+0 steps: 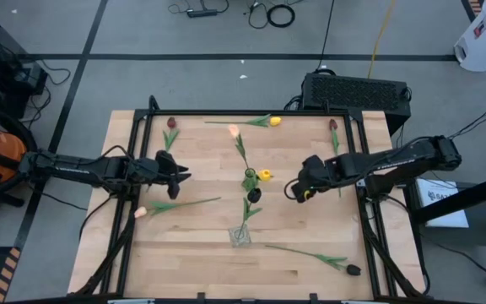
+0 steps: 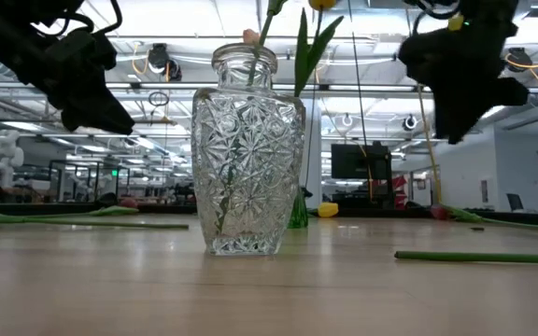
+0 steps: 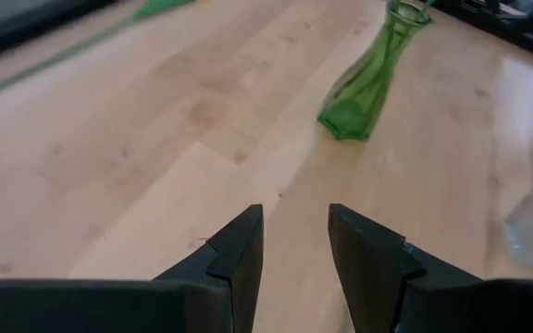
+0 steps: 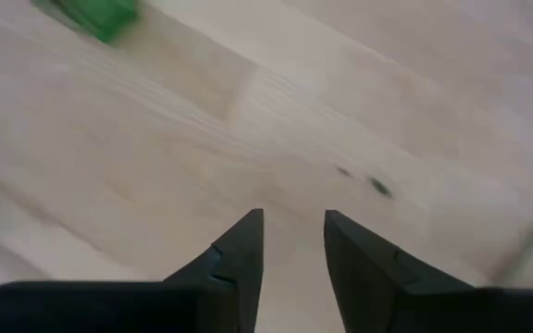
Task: Sort flowers into vase by color
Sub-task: Put the white flower into the green vase
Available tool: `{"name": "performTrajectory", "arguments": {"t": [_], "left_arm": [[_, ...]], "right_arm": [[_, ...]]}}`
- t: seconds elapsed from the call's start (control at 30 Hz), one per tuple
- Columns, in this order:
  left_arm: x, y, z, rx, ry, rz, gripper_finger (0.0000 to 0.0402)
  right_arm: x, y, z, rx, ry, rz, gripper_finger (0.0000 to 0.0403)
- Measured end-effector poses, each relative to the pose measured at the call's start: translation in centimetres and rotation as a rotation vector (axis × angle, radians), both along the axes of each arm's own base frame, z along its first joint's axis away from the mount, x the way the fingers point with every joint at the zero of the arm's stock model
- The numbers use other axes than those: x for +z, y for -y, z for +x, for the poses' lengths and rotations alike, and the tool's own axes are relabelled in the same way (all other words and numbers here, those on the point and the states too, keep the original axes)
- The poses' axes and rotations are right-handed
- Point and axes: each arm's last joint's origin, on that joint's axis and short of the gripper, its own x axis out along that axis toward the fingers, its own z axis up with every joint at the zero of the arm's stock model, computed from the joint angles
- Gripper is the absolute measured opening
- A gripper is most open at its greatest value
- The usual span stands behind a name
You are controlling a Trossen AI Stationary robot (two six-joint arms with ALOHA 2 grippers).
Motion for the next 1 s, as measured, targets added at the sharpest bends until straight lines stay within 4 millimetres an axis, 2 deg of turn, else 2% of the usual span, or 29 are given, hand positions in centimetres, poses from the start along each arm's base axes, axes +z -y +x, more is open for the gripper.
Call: {"name": "performTrajectory", "arguments": {"t": [0.27, 0.47, 0.6, 0.87, 1.0], "left_arm": [[-1.0, 0.2, 1.0, 0.062, -0.056, -0.171, 0.0132], [0.6, 0.2, 3.1, 0.106, -0.07, -0.176, 0.0132], [1.8, 0.2, 4.5, 0.16, -0.082, -0.211, 0.0132], [3.6, 0.3, 6.3, 0.37, -0.179, -0.381, 0.0132], [3.8, 0.6, 7.2, 0.341, -0.252, -0.442, 0.0132]], "right_arm": [[-0.1, 0.3, -0.4, 0.196, -0.039, -0.06, 0.0085], [-2.7, 1.5, -2.3, 0.295, 0.11, -0.019, 0.0055], [-4.3, 1.8, -4.3, 0.269, 0.225, 0.003, 0.0033], [-3.9, 2.0, -5.4, 0.339, 0.304, -0.043, 0.0018], [-3.9, 2.2, -5.4, 0.382, 0.299, -0.072, 0.0017]]}}
